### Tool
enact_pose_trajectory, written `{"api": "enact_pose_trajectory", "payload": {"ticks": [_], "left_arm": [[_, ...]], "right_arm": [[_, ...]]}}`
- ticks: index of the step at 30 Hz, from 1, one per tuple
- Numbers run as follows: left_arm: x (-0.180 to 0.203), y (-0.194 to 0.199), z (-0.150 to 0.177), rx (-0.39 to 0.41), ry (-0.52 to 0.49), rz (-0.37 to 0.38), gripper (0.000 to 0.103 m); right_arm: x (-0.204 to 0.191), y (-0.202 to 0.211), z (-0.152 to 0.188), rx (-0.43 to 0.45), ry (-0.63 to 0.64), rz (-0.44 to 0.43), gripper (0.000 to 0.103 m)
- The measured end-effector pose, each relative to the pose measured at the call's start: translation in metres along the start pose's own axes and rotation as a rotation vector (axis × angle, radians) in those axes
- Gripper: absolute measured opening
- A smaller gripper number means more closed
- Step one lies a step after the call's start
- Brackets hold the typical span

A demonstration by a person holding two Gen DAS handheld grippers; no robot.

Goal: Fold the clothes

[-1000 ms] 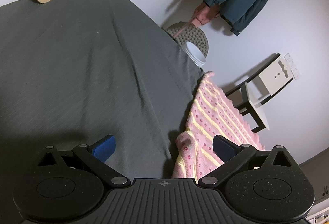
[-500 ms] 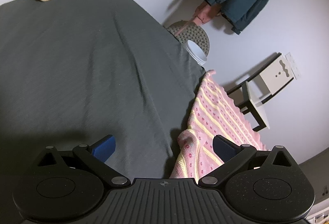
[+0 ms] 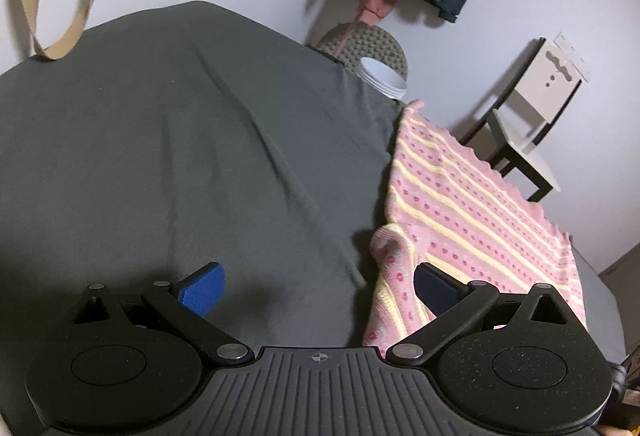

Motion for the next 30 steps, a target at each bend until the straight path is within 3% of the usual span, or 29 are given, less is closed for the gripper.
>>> {"api": "enact_pose_trajectory", "payload": {"ticks": [2,4,7,9,12,15,17,19,24,27,30], "left_arm": [[-0.004,0.004,-0.002,0.001,-0.016,0.001,0.101],[-0.003,0.006,0.000,-0.010,-0.092,-0.016,0.101],[0.011,0.003,0.014,-0.054,-0.316,-0.066,0.101],[0.023,-0.002,0.029,-0.101,-0.453,-0.083,0.101],[0.045,-0.006,0.043,-0.140,-0.616,-0.088,0.101],[0.059,-0.011,0.054,-0.162,-0.745,-0.127,0.101],[0.063,-0.016,0.062,-0.183,-0.818,-0.191,0.101],[0.066,-0.021,0.069,-0.204,-0.881,-0.243,0.101],[0.084,-0.020,0.083,-0.188,-1.020,-0.273,0.101],[0.090,-0.019,0.092,-0.190,-1.080,-0.274,0.101],[0.091,-0.017,0.093,-0.192,-1.080,-0.268,0.101]], "right_arm": [[-0.001,-0.003,0.001,0.000,0.007,0.029,0.008],[-0.002,0.003,0.003,0.005,0.023,0.018,0.004],[-0.005,0.025,0.002,0.061,0.047,-0.025,0.004],[-0.002,0.036,0.004,0.089,0.059,-0.011,0.004],[0.009,0.027,0.009,0.024,0.068,0.030,0.004],[0.009,0.025,0.008,0.018,0.098,0.069,0.018],[-0.006,0.034,0.003,0.071,0.208,0.086,0.036],[-0.032,0.034,-0.007,0.112,0.393,0.085,0.038],[-0.113,-0.005,-0.030,0.059,0.838,0.035,0.038],[-0.151,-0.042,-0.036,-0.070,1.063,-0.021,0.038],[-0.166,-0.078,-0.038,-0.232,1.216,-0.014,0.037]]}}
Point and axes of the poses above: each gripper's, at about its wrist camera, not at the fingertips, and y roughly against the way its jaws point, x to its right, z to its underside, the point moved 6 cm from there along -y, roughly the way its jaws point, and after that the axes turned 3 degrees about -x, right-handed, at the moved point
